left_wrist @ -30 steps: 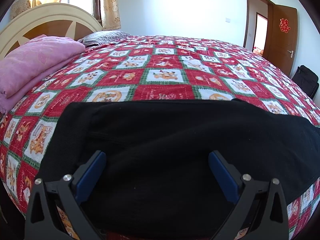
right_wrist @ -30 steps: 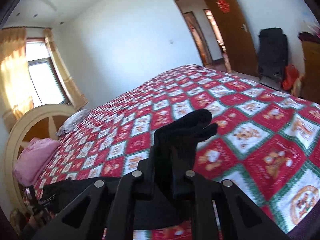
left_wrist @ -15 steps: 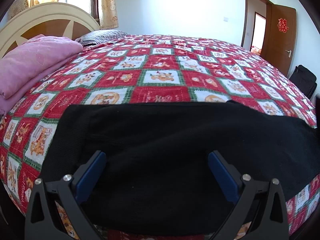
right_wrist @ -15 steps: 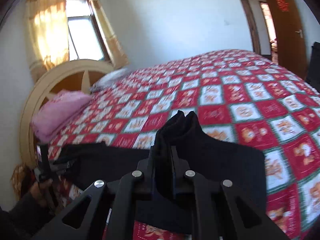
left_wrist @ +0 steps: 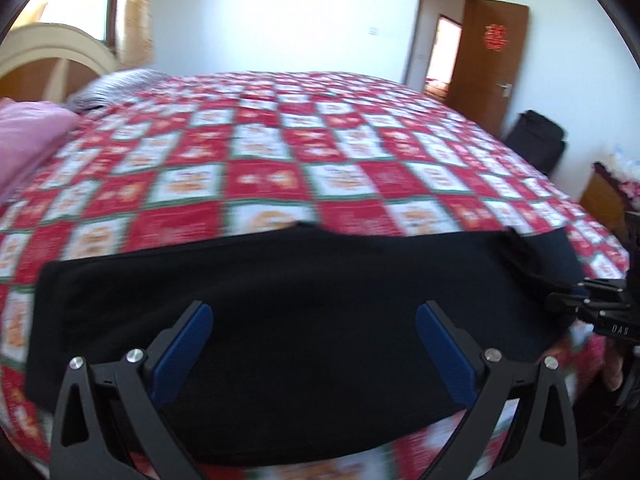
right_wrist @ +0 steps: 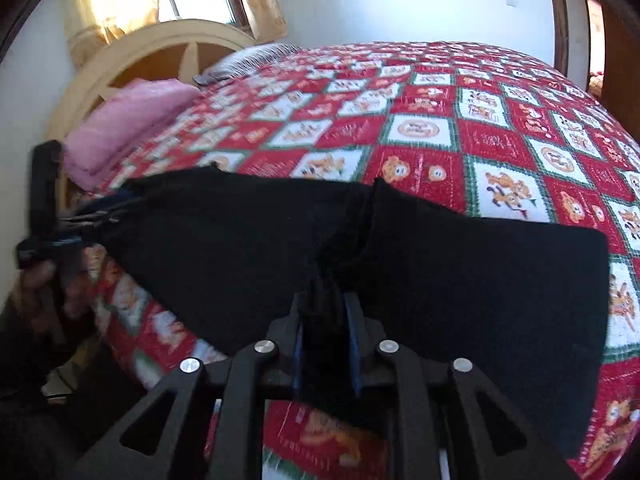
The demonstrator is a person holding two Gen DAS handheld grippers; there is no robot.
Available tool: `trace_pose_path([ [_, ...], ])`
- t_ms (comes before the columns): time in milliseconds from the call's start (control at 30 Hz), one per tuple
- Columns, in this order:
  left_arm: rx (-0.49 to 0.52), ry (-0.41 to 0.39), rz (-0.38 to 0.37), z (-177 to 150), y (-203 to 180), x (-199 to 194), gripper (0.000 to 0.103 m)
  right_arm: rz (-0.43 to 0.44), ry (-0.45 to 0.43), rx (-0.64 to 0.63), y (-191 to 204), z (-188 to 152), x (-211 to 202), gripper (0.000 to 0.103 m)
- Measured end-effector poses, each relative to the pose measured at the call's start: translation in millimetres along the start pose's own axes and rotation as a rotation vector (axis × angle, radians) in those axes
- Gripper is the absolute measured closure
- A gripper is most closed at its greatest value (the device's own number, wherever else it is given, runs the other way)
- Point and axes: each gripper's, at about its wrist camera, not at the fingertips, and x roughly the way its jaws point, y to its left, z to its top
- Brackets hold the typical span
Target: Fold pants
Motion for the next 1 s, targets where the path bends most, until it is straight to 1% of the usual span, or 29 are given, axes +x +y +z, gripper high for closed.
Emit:
trace_pose_path([
  [33,0.003,0.006,-0.036,5,-10,2,0.000,-0.007,-0.015,-0.007,-3,-2,-10,0.065],
  [67,0.006,0.009,-0.062,8,-19,4,0.000,-0.027,-0.027,-0.011,-5,-3,-18,0.057],
  [100,0.015,0.015,-0.100,13,-33,7,0.000,-0.051,-0.055,-0.009,-12,-7,-30,0.044],
  [133,0.030,0.020,-0.123,15,-46,10,0.000,-0.055,-0.076,-0.001,-16,-8,-36,0.040],
  [200,0.061,0.042,-0.167,20,-71,19,0.000,-0.047,-0.117,0.031,-30,-13,-51,0.040],
  [300,0.118,0.071,-0.202,23,-108,31,0.001,-0.068,-0.203,0.118,-55,-20,-66,0.040],
  [333,0.146,0.087,-0.210,23,-124,38,0.002,-0.079,-0.226,0.149,-63,-21,-69,0.040],
  [400,0.173,0.109,-0.225,23,-143,44,0.009,-0.094,-0.259,0.213,-76,-24,-70,0.039],
  [433,0.183,0.124,-0.245,23,-154,50,0.011,-0.093,-0.270,0.222,-78,-26,-70,0.039],
  [500,0.187,0.145,-0.256,24,-169,60,0.019,-0.105,-0.288,0.219,-77,-29,-70,0.039],
  [567,0.187,0.165,-0.262,25,-177,70,0.021,-0.104,-0.308,0.190,-71,-30,-70,0.039],
  [633,0.193,0.173,-0.230,24,-180,77,0.022,-0.097,-0.339,0.151,-62,-30,-73,0.039],
  [667,0.191,0.178,-0.228,23,-181,80,0.028,-0.095,-0.356,0.135,-59,-31,-77,0.039],
  [700,0.185,0.188,-0.237,22,-181,82,0.039,-0.093,-0.375,0.121,-55,-32,-79,0.039],
  [733,0.180,0.201,-0.248,20,-181,84,0.044,-0.091,-0.394,0.106,-52,-31,-82,0.039],
  [800,0.182,0.199,-0.259,17,-183,85,0.069,-0.098,-0.422,0.085,-46,-33,-85,0.039],
  [833,0.191,0.189,-0.250,16,-185,83,0.075,-0.105,-0.436,0.076,-45,-33,-86,0.039],
  [867,0.191,0.186,-0.247,17,-185,83,0.084,-0.109,-0.446,0.071,-44,-33,-87,0.039],
  [900,0.187,0.185,-0.258,17,-184,81,0.089,-0.114,-0.456,0.068,-44,-34,-88,0.039],
  [1000,0.179,0.171,-0.264,22,-180,71,0.090,-0.136,-0.480,0.076,-48,-34,-93,0.039],
])
